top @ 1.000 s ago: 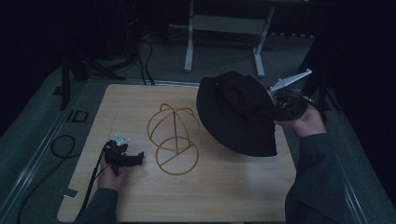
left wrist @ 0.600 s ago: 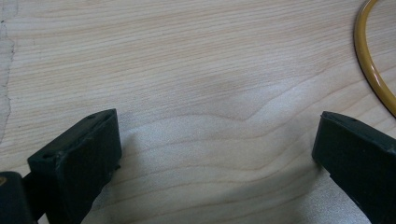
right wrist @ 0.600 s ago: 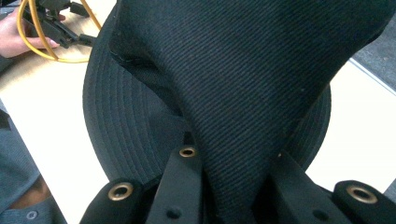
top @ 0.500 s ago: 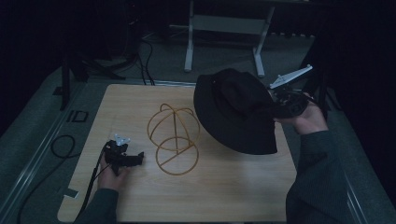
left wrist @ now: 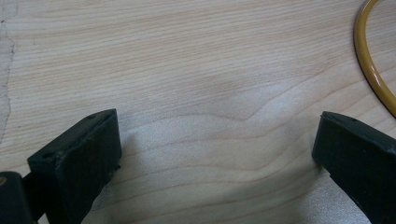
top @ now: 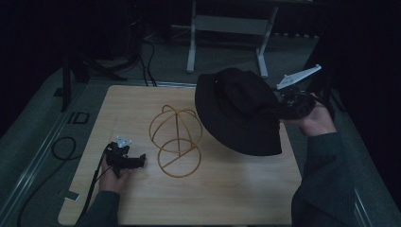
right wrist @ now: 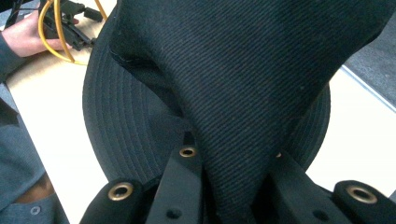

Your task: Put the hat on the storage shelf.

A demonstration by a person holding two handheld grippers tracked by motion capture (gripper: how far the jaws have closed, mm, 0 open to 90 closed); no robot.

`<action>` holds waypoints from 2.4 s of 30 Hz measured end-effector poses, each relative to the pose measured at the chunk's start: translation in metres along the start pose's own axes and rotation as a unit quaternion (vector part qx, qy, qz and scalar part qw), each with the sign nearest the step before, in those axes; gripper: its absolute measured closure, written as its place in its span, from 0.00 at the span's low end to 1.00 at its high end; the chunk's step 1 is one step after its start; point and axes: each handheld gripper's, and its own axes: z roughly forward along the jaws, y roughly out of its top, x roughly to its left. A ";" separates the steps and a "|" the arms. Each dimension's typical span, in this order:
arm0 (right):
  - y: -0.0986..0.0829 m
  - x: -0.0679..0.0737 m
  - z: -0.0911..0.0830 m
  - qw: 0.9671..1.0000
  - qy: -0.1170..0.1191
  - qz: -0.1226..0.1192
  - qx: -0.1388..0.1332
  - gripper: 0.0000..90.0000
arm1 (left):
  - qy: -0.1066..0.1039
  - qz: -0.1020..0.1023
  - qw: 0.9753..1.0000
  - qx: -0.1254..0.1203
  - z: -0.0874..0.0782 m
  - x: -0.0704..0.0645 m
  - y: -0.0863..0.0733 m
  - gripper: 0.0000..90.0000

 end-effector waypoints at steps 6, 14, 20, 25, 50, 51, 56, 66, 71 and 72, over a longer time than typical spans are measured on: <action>0.000 0.002 -0.003 1.000 0.006 -0.012 -0.010 0.96 | 0.000 0.000 1.000 0.000 0.000 0.000 0.000 0.02; -0.002 0.008 -0.011 0.999 0.026 -0.028 -0.032 0.96 | 0.000 0.000 1.000 0.000 0.000 0.000 0.000 0.02; 0.001 0.012 -0.014 0.998 0.034 -0.038 -0.039 0.96 | 0.000 0.000 1.000 0.000 0.000 0.000 0.000 0.02; 0.003 0.015 -0.014 0.997 0.041 -0.045 -0.042 0.96 | 0.000 0.000 1.000 0.000 0.000 0.000 0.000 0.02; 0.031 0.038 0.007 0.992 0.080 -0.093 -0.036 0.96 | 0.000 0.000 1.000 0.000 0.000 0.000 0.000 0.02; 0.032 0.038 0.009 0.992 0.081 -0.095 -0.035 0.96 | 0.000 0.000 1.000 0.000 0.000 0.000 0.000 0.02; 0.040 0.046 0.018 0.990 0.081 -0.109 -0.025 0.96 | 0.000 0.000 1.000 0.000 0.000 0.000 0.000 0.02; 0.051 0.053 0.038 0.989 0.091 -0.116 -0.010 0.96 | 0.000 0.000 1.000 0.000 0.000 0.000 0.000 0.02; 0.057 0.058 0.046 0.988 0.097 -0.122 -0.005 0.96 | 0.000 -0.001 1.000 -0.001 0.000 0.000 0.000 0.02; 0.059 0.058 0.047 0.987 0.097 -0.124 -0.004 0.96 | 0.000 0.001 1.000 0.000 0.000 0.000 0.000 0.02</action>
